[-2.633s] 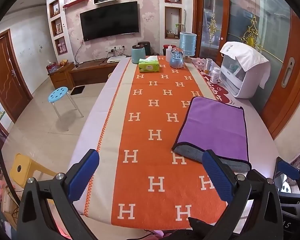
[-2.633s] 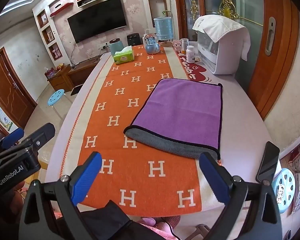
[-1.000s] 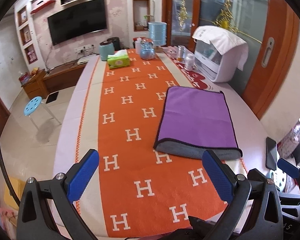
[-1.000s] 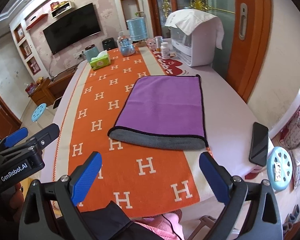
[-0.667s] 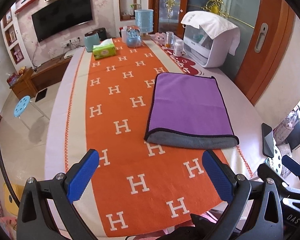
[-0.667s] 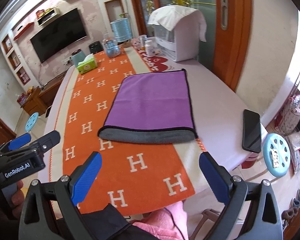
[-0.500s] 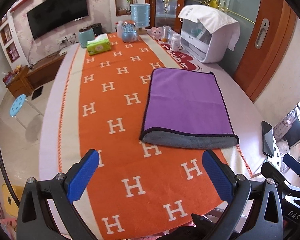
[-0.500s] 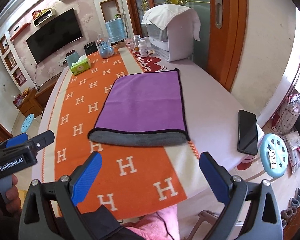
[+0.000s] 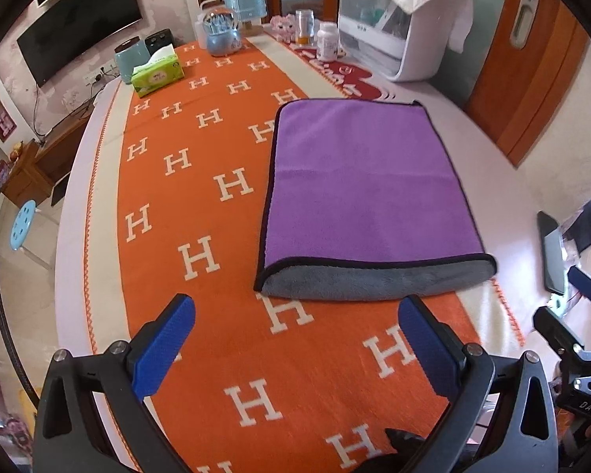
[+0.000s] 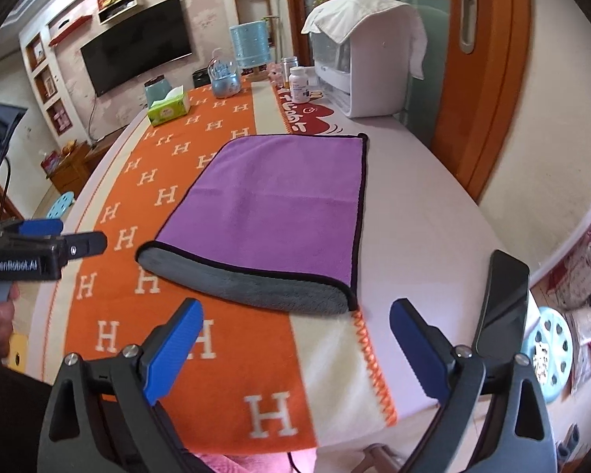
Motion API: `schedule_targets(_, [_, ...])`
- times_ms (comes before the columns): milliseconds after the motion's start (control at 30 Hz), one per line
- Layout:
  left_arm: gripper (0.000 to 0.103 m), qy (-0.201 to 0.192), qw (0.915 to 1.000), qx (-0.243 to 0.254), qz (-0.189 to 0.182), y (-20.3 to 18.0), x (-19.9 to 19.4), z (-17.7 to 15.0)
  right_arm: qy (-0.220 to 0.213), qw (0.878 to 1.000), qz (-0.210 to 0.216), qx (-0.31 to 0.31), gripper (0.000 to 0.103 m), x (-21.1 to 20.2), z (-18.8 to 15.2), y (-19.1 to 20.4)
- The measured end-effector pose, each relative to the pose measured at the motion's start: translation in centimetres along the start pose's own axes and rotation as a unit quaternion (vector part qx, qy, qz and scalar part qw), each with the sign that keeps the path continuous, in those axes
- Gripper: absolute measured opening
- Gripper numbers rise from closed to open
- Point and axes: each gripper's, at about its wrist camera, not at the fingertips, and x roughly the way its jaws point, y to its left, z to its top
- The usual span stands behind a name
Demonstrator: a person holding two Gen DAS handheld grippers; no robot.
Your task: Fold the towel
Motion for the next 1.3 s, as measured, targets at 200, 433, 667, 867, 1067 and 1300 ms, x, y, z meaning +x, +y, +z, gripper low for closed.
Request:
schedule_targets(200, [0.102, 0.033, 0.9992, 0.021, 0.009, 0.0, 4.0, 1.5, 0.019, 1.000, 0.015, -0.020, 0.089, 2.9, 0.2, -1.7])
schedule_targets(433, [0.102, 0.066, 0.9971, 0.039, 0.005, 0.2, 8.1, 2.6, 0.056, 0.997, 0.026, -0.041, 0.078, 6.7, 0.3, -2.9])
schedule_targets(667, [0.102, 0.081, 0.9953, 0.046, -0.025, 0.2, 10.9, 3.0, 0.089, 0.994, 0.037, -0.052, 0.067, 9.6, 0.5, -3.5])
schedule_targets(867, [0.102, 0.089, 0.9934, 0.065, -0.031, 0.4, 12.7, 2.8, 0.107, 0.992, 0.046, -0.058, 0.060, 11.3, 0.6, -3.6])
schedule_targets(1067, [0.098, 0.103, 0.9914, 0.056, -0.057, 0.7, 13.5, 2.6, 0.120, 0.989, 0.055, -0.067, 0.051, 12.2, 0.6, -3.5])
schedule_targets(1300, [0.079, 0.112, 0.9891, 0.050, -0.082, 0.8, 13.6, 2.3, 0.124, 0.988, 0.056, -0.068, 0.042, 12.4, 0.8, -3.1])
